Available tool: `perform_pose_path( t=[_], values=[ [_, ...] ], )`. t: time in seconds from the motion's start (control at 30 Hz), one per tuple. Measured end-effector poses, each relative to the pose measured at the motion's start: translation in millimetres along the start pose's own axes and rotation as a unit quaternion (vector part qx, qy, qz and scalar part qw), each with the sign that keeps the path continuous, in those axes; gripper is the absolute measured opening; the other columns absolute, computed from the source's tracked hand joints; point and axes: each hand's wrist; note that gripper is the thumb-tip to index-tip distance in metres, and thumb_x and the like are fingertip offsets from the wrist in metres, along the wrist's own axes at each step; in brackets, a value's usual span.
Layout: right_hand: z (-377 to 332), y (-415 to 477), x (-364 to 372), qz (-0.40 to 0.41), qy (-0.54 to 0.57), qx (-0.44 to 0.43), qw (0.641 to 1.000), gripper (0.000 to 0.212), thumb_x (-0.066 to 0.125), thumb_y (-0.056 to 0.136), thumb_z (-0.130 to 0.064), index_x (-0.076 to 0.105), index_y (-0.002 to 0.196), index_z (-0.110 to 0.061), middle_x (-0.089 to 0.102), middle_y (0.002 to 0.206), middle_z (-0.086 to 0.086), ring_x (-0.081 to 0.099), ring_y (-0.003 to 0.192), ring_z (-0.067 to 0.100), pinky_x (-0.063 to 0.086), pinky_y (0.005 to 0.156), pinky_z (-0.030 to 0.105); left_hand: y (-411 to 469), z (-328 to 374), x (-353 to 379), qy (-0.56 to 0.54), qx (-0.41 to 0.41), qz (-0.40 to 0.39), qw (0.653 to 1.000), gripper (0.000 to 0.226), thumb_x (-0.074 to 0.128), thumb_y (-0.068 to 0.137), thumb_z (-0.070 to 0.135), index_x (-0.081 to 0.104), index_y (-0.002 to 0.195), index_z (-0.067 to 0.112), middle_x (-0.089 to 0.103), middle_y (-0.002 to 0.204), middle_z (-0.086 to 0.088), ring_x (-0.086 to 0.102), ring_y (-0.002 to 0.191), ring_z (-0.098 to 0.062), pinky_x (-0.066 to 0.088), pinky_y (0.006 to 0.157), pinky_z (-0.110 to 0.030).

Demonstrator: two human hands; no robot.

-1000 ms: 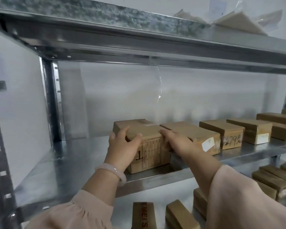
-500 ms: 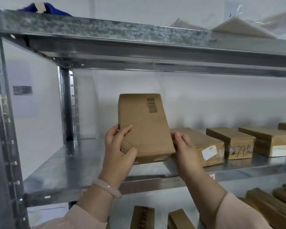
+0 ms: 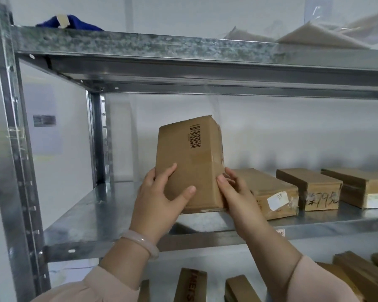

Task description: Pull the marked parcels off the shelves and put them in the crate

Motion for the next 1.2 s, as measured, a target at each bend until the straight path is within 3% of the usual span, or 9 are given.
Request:
perform_pose_path(
  t=[0.17, 0.23, 0.33, 0.4, 0.6, 0.73, 0.87, 1.07, 1.2],
  values=[
    [-1.3, -10.8, 10.8, 0.001, -0.140, -0.064, 0.988, 0.109, 0.077, 0.056, -0.066, 0.029, 0.148, -0.035, 0.045, 0.133, -0.015, 0.048, 0.113, -0.012, 0.043, 0.075, 0.007, -1.6, 5.8, 8.4, -0.020, -0.071, -0.056, 0.996, 0.122, 0.049, 0.047, 0.097, -0.001, 0.148, 0.048, 0.008, 0.159, 0.012, 0.018, 0.145, -0.020, 0.029, 0.115, -0.052],
    [-1.4, -13.3, 11.7, -0.013, -0.127, -0.082, 0.988, 0.088, 0.077, 0.069, -0.051, 0.036, 0.145, -0.036, 0.050, 0.134, -0.015, 0.048, 0.104, -0.023, 0.044, 0.075, 0.004, -1.2, 3.2, 9.3, -0.042, -0.067, -0.050, 0.996, 0.117, 0.057, 0.057, 0.084, -0.002, 0.150, 0.044, 0.010, 0.159, 0.013, 0.018, 0.145, -0.019, 0.028, 0.116, -0.050],
    [-4.9, -15.8, 13.3, -0.048, -0.128, -0.108, 0.985, 0.039, 0.067, 0.083, -0.030, 0.061, 0.109, -0.059, 0.067, 0.115, -0.017, 0.060, 0.106, -0.005, 0.048, 0.085, 0.016, -2.7, -4.0, 6.5, -0.057, -0.035, -0.019, 0.998, 0.104, 0.063, 0.068, 0.069, 0.005, 0.151, 0.045, 0.017, 0.155, 0.017, 0.022, 0.142, -0.013, 0.029, 0.115, -0.041],
    [-6.9, -17.9, 14.8, -0.032, -0.101, -0.115, 0.988, 0.044, 0.065, 0.087, -0.020, 0.062, 0.101, -0.062, 0.067, 0.115, -0.015, 0.060, 0.107, -0.005, 0.048, 0.081, 0.011, -3.3, -7.2, 3.7, -0.043, -0.015, -0.003, 0.999, 0.099, 0.064, 0.069, 0.066, 0.013, 0.151, 0.042, 0.023, 0.150, 0.018, 0.028, 0.137, -0.011, 0.033, 0.112, -0.036],
    [-7.4, -31.4, 23.7, -0.070, -0.061, -0.124, 0.988, 0.050, 0.053, 0.095, -0.006, 0.053, 0.135, -0.036, 0.061, 0.125, -0.024, 0.052, 0.118, -0.010, 0.044, 0.087, 0.005, -13.3, -10.1, 0.8, -0.051, 0.043, 0.093, 0.993, 0.088, 0.071, 0.082, 0.030, 0.015, 0.147, 0.051, 0.041, 0.136, 0.023, 0.042, 0.121, 0.010, 0.051, 0.099, -0.034],
    [-4.0, -43.7, 40.4, -0.073, -0.100, -0.176, 0.977, 0.053, 0.047, 0.094, 0.004, 0.053, 0.136, -0.028, 0.054, 0.138, -0.012, 0.046, 0.127, -0.004, 0.041, 0.105, 0.022, -15.0, -5.4, -2.3, -0.040, 0.036, 0.087, 0.995, 0.103, 0.072, 0.069, 0.055, 0.000, 0.143, 0.060, 0.023, 0.149, 0.018, 0.030, 0.129, 0.001, 0.036, 0.102, -0.026],
    [5.8, -46.9, 49.7, -0.067, -0.179, -0.238, 0.952, 0.054, 0.045, 0.094, 0.000, 0.051, 0.136, -0.034, 0.046, 0.144, -0.017, 0.036, 0.135, -0.001, 0.031, 0.115, 0.034, -7.8, -4.6, -6.6, -0.048, 0.004, 0.060, 0.997, 0.122, 0.076, 0.052, 0.067, -0.016, 0.134, 0.067, 0.014, 0.150, 0.018, 0.026, 0.138, -0.011, 0.028, 0.106, -0.028],
    [4.0, -34.3, 45.5, -0.025, -0.260, -0.276, 0.925, 0.053, 0.052, 0.089, -0.011, 0.048, 0.138, -0.033, 0.050, 0.138, -0.013, 0.041, 0.131, 0.005, 0.033, 0.109, 0.027, 4.2, -25.0, -18.5, -0.225, -0.071, 0.018, 0.972, 0.106, 0.078, 0.054, 0.053, 0.016, 0.139, 0.065, 0.042, 0.141, 0.014, 0.052, 0.120, -0.005, 0.050, 0.098, -0.037],
    [-4.2, -24.3, 30.6, -0.001, -0.232, -0.133, 0.964, 0.056, 0.059, 0.092, -0.029, 0.037, 0.139, -0.050, 0.038, 0.146, -0.021, 0.032, 0.136, -0.001, 0.032, 0.109, 0.025, 11.6, -32.0, -23.1, -0.346, -0.137, -0.011, 0.928, 0.084, 0.077, 0.053, 0.052, 0.032, 0.121, 0.072, 0.062, 0.124, 0.010, 0.068, 0.098, -0.004, 0.056, 0.076, -0.027]
  ],
)
Point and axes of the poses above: each hand's wrist, its own y-axis towards the middle knuckle, its own x-axis out of the palm, z = x × y
